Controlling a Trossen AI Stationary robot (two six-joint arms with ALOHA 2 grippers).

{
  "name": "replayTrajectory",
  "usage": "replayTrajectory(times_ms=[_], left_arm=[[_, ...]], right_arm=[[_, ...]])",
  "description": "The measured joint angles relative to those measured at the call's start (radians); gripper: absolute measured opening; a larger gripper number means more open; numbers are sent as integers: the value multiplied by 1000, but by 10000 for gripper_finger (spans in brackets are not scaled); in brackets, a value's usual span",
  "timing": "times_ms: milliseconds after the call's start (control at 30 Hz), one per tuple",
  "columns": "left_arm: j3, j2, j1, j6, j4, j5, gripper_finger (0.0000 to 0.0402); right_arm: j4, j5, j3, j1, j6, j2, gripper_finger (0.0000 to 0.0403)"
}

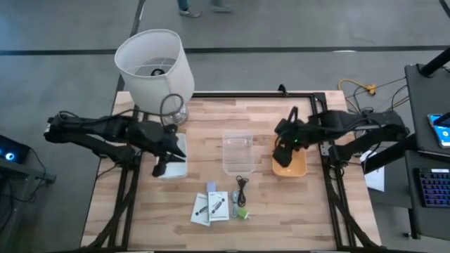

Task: Pick and place items into bin
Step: Put the black charger cable into the white bin

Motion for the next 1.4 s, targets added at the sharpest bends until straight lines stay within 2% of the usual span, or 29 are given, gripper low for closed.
replayTrajectory(times_ms=[300, 367, 533, 600, 767, 1033, 1200, 1400], left_arm=[[-1, -32, -35, -5, -9, 6, 56], [-1, -36, -35, -47, 3, 16, 56], [-4, 6, -35, -129, 89, 156, 56], [-4, 34, -36, -128, 135, 165, 56], [-4, 86, -35, -153, 141, 144, 56], [29, 178, -59, -370, 154, 83, 56], [58, 241, -131, -424, 174, 28, 56], [132, 302, -187, -423, 224, -48, 56]], right_arm=[[53, -5, -1, 70, 107, 91, 215], [70, -5, -1, 81, 126, 98, 215], [89, -17, -1, 124, 162, 115, 215], [90, -13, -2, 146, 156, 126, 215], [82, 20, -2, 192, 122, 137, 215], [70, 48, -14, 262, 79, 129, 215], [72, 53, -45, 262, 71, 130, 215], [94, 122, -48, 236, 103, 129, 214]])
